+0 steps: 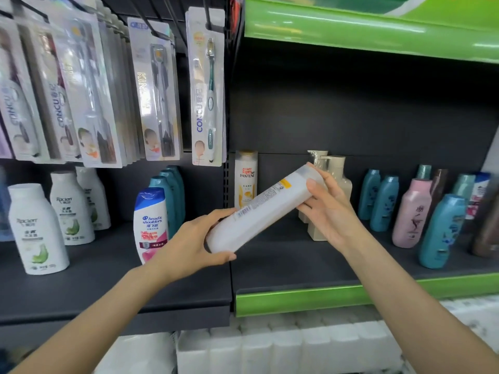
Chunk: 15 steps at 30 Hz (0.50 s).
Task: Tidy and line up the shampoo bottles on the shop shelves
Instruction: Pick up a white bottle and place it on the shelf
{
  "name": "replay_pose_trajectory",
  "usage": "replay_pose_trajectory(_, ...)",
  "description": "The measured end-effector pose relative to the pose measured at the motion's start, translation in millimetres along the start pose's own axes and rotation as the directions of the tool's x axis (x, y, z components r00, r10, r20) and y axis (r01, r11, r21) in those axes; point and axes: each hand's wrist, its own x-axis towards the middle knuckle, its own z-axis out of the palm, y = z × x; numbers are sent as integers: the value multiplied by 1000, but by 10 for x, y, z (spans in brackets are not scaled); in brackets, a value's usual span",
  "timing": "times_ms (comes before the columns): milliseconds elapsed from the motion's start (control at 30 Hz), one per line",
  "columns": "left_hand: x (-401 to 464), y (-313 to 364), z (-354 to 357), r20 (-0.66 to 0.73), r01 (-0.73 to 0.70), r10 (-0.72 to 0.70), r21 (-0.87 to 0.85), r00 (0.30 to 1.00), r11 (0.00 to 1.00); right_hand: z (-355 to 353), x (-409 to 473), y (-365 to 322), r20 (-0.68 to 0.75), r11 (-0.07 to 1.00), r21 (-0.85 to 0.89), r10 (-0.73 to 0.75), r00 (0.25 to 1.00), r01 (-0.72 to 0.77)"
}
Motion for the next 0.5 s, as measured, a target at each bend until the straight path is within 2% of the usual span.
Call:
replay_pose_trajectory(67, -62, -29, -5, -135, 3, 9, 89, 991, 996, -15, -23, -16, 12, 996, -94, 7, 1000, -6)
replay_pose_trajectory(167, -94, -54, -40, -296, -14, 95, 264, 950, 964, -64, -82, 20, -70, 989, -148, -1, 998, -10)
replay_pose_trajectory(333, -153, 39, -48, -345, -53, 216, 426, 914, 903, -82, -143, 73, -127, 999, -35, 14, 992, -19)
replay_pose_trajectory(500, -180, 70, -65, -369, -51, 309, 567, 877, 822, -55, -168, 88, -146, 1000, -2, 18, 989, -18)
